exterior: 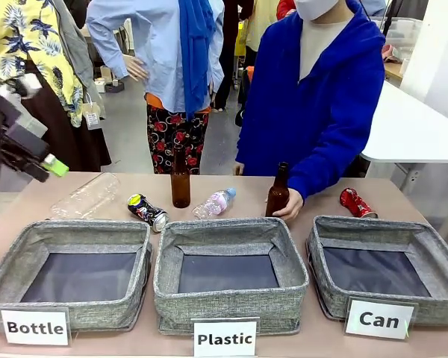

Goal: Sort the can waste into the basket.
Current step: Pick up the can waste from the table and place it in the right Fabric basket.

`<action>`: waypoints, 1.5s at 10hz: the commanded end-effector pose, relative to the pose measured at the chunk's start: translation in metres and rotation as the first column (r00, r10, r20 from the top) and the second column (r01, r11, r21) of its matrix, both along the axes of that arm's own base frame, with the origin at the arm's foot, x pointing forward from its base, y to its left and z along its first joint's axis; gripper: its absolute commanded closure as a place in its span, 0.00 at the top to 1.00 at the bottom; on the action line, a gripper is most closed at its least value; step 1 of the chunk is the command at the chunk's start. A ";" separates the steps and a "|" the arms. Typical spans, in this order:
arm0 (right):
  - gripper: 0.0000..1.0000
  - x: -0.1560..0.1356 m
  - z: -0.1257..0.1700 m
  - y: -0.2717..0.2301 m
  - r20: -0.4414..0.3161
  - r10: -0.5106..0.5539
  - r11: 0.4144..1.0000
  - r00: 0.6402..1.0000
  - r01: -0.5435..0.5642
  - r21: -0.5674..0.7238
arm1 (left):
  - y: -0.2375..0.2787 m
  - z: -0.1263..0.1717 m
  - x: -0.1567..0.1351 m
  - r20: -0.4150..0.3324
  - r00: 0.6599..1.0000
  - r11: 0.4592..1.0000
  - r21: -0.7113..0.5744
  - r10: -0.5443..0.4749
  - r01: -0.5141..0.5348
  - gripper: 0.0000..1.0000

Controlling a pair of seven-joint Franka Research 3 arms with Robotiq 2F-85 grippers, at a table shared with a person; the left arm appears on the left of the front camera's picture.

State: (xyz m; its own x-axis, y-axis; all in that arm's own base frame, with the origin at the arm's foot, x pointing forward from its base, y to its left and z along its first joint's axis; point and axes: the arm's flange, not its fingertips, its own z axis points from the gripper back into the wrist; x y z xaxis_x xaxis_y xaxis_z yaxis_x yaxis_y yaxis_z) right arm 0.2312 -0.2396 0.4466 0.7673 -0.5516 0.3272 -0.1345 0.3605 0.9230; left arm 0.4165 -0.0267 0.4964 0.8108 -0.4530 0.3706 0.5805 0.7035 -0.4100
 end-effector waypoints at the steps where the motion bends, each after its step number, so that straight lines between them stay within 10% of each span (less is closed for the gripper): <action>1: 1.00 0.002 0.002 -0.003 0.038 -0.002 1.000 0.999 0.002 0.002 | -0.023 0.000 0.015 0.019 0.998 0.978 0.199 -0.068 0.063 1.00; 4: 1.00 0.002 0.002 -0.003 0.038 -0.002 1.000 0.999 0.002 0.002 | -0.080 -0.022 0.037 0.007 0.998 0.976 0.209 0.061 -0.062 1.00; 5: 1.00 0.002 0.002 -0.003 0.038 -0.002 1.000 0.999 0.002 0.002 | -0.059 -0.014 0.019 0.028 0.996 0.969 0.235 -0.086 0.077 1.00; 8: 1.00 0.002 0.002 -0.003 0.038 -0.002 1.000 0.999 0.002 0.002 | -0.059 -0.014 0.019 0.028 0.996 0.969 0.235 -0.086 0.077 1.00; 11: 1.00 0.002 0.002 -0.003 0.038 -0.002 1.000 0.999 0.002 0.002 | -0.077 -0.010 0.071 0.047 0.985 0.963 0.223 -0.166 0.151 1.00; 14: 1.00 0.002 0.002 -0.003 0.038 -0.002 1.000 0.999 0.002 0.002 | -0.092 -0.012 0.110 0.134 0.788 0.790 0.251 -0.600 0.559 1.00; 15: 1.00 0.002 0.002 -0.003 0.038 -0.002 1.000 0.999 0.002 0.002 | -0.059 -0.002 0.104 0.125 0.778 0.785 0.183 -0.616 0.592 1.00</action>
State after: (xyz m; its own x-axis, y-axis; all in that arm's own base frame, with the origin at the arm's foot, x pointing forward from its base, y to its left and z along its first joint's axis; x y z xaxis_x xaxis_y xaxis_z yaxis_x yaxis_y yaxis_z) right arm 0.2303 -0.2406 0.4469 0.7664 -0.5520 0.3285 -0.1354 0.3611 0.9226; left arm 0.5213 -0.1243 0.4850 0.3419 -0.8686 0.3586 0.9397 0.3135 -0.1366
